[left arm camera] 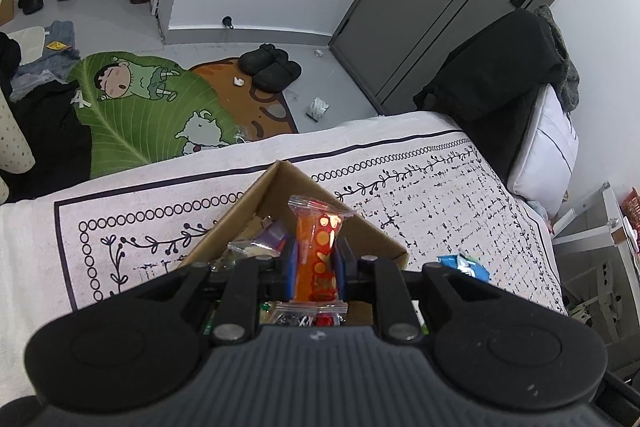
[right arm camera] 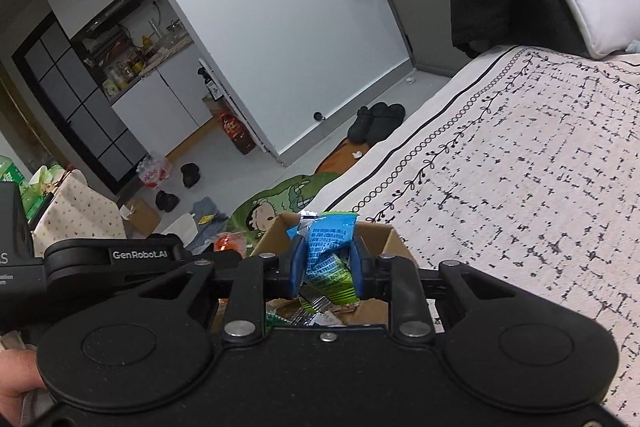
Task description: Organize snacks
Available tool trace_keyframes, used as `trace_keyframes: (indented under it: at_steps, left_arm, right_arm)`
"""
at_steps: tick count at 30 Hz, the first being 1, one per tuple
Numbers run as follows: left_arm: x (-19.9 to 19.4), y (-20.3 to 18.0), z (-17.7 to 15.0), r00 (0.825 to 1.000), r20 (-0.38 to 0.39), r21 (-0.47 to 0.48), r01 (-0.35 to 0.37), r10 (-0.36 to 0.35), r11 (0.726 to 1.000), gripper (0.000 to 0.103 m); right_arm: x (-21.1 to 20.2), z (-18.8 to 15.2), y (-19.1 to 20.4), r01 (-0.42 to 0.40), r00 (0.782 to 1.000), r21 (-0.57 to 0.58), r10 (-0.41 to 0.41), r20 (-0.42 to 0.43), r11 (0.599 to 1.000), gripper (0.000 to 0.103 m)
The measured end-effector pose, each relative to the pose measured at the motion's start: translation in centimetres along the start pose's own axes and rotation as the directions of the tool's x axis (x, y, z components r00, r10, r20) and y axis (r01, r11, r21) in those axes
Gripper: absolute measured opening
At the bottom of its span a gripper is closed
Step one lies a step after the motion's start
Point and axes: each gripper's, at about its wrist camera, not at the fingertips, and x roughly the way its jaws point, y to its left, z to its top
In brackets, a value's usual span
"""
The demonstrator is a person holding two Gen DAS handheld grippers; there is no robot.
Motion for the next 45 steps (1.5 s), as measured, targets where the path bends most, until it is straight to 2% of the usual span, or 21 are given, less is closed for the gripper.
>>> trace_keyframes:
  at_steps: [4,8,15,18,19,21,23,27,29,34,38,43,45]
  left_arm:
    - [0.7,0.1,0.1,0.999,-0.017,-0.005,0.029,-0.029,1.0,0.018]
    - [0.9,0.1,0.3,0.998,-0.014,-0.005,0.064,-0.064,0.998,0.023]
    - [1.3,1.1,1.0,0.999,-0.028,-0.031,0.034,-0.035,0.999,0.029]
    - [1.2,1.5,1.2,0.999,-0.038,-0.033,0.013,-0.014,0.999,0.031]
    - [1.1,1.6,1.2,0.999,-0.042,-0.034,0.005,-0.006,0.999,0.032]
    - [0.8,1.9,1.4,0.999,-0.049,-0.035,-0.014,0.012,0.999,0.037]
    - [0.3,2.0,1.7,0.998,-0.047,-0.028,-0.029,0.028,0.999,0.047]
    - [-0.9,2.0,2.1,0.998,-0.036,-0.008,-0.049,0.049,0.999,0.059]
    - [-1.5,2.0,2.2,0.998,-0.029,-0.004,-0.052,0.052,0.999,0.068]
    - [-3.3,1.9,2.2,0.999,-0.005,0.007,-0.045,0.045,0.999,0.079]
    - [-4.8,1.7,2.2,1.0,-0.003,0.03,-0.03,0.03,0.999,0.08]
    - [-6.5,0.8,1.7,1.0,0.014,0.081,-0.013,0.012,0.997,0.085]
    - [-7.0,0.3,1.3,1.0,0.021,0.1,-0.006,0.004,0.995,0.086]
  right_arm:
    - [0.9,-0.3,0.3,-0.005,1.0,0.003,0.005,-0.015,1.0,0.023]
    - [1.7,-0.4,0.4,-0.006,1.0,0.002,0.006,-0.03,1.0,0.023]
    - [2.5,-0.5,0.9,-0.01,0.999,-0.002,0.01,-0.043,1.0,0.023]
    - [2.8,-0.5,1.2,-0.02,0.998,-0.017,0.019,-0.053,1.0,0.031]
    - [2.9,-0.5,1.3,-0.02,0.998,-0.02,0.019,-0.053,1.0,0.041]
    - [2.6,-0.7,1.3,-0.013,0.999,-0.017,0.013,-0.038,1.0,0.047]
    - [2.3,-0.7,1.3,-0.003,0.999,-0.023,0.002,-0.038,1.0,0.047]
    - [1.3,-0.5,1.2,0.026,0.999,-0.017,-0.026,-0.02,1.0,0.047]
    - [0.6,-0.4,1.3,0.045,0.999,-0.017,-0.045,-0.016,0.999,0.047]
    - [-1.4,-0.3,1.7,0.063,0.998,-0.013,-0.063,-0.007,0.998,0.054]
    - [-3.2,-0.5,1.8,0.078,0.997,0.001,-0.078,0.012,0.997,0.064]
    - [-5.9,-0.8,1.8,0.132,0.991,-0.006,-0.131,0.038,0.991,0.086]
    - [-7.3,-0.8,1.9,0.149,0.987,-0.019,-0.148,0.059,0.989,0.091]
